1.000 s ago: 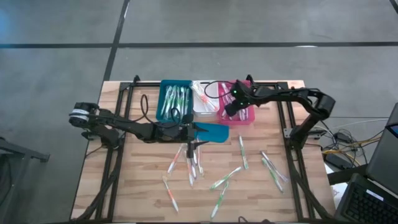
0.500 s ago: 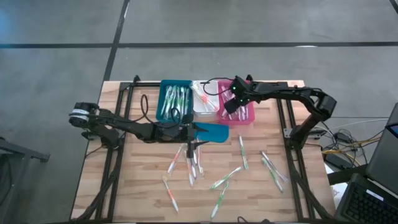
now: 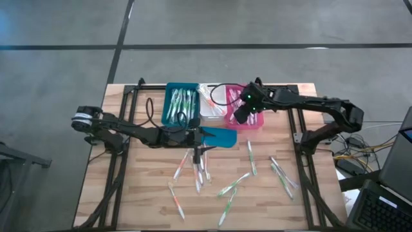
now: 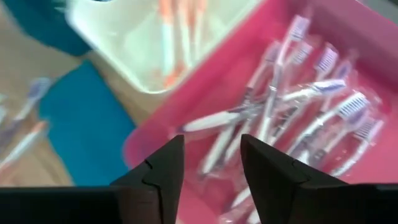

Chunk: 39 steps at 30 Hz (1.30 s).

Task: Pick & Place Toothbrushes
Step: Put the orange toothbrush into the white bin

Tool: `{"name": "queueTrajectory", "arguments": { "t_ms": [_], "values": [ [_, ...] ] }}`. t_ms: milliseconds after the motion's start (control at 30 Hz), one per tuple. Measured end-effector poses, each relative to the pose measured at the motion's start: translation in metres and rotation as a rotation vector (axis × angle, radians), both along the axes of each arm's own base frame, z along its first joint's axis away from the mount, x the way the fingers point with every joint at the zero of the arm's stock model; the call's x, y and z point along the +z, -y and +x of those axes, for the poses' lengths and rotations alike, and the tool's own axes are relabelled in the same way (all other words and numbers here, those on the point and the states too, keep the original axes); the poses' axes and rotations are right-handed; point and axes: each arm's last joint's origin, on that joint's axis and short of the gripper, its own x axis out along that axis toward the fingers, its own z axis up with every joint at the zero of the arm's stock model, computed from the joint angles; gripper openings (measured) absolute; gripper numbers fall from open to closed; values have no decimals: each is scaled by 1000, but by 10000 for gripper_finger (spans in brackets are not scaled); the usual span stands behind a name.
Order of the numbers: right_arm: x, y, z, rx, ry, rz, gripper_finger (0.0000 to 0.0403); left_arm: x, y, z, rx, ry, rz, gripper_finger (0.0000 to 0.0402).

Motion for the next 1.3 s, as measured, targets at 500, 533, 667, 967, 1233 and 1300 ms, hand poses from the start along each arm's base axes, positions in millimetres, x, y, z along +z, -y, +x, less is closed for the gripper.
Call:
{"name": "queueTrajectory", "arguments": {
  "t_ms": [500, 533, 667, 967, 1233, 1300],
  "values": [
    [38, -54, -2, 187, 168, -75, 71, 0, 0, 0, 0, 0, 0, 218],
    [39, -56, -1, 200, 178, -82, 65, 0, 0, 0, 0, 0, 0, 218],
    [41, -63, -1, 232, 184, -91, 46, -1, 0, 0, 0, -5, -1, 218],
    [41, -74, 0, 268, 158, -158, 12, -1, 0, 0, 0, -6, -1, 218],
    [43, -88, 3, 390, 79, -375, 8, -1, 0, 0, 0, -6, -1, 218],
    [46, -95, 6, 447, 86, -431, 8, -1, 0, 0, 1, -6, -1, 218]
  ]
}}
